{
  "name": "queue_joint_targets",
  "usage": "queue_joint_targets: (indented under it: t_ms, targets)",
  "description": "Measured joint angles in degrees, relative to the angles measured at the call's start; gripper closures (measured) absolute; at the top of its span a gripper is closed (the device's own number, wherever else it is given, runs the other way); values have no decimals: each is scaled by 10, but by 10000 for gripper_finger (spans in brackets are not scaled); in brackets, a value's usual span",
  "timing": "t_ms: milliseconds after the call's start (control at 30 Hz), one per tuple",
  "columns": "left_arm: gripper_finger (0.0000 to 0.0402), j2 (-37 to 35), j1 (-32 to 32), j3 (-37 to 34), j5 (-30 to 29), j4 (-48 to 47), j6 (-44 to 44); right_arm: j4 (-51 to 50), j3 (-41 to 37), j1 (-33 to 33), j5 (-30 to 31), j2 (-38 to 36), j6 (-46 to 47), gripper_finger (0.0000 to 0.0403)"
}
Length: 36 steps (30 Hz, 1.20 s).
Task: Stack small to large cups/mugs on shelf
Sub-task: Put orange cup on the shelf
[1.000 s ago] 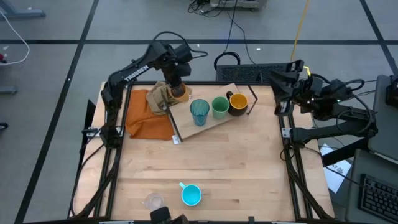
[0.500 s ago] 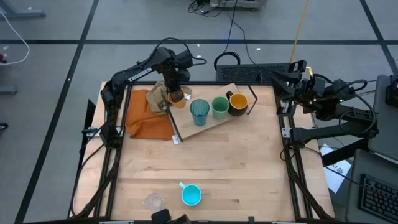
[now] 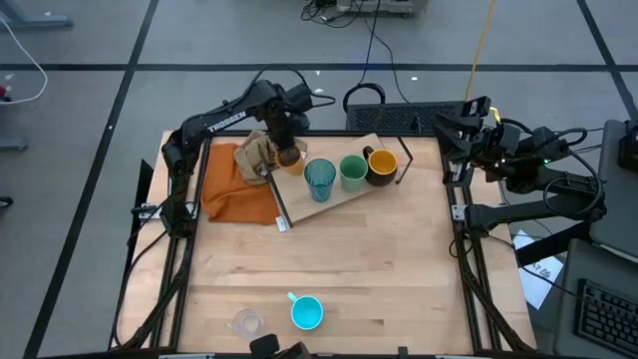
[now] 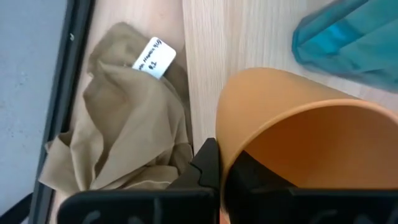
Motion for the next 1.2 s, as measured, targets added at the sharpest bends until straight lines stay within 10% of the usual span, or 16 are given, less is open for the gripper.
queue_joint_targets:
  t_ms: [1200]
  targets:
    - [401, 16, -3, -45, -5, 31, 13, 0, 0, 0, 0, -2, -11, 307]
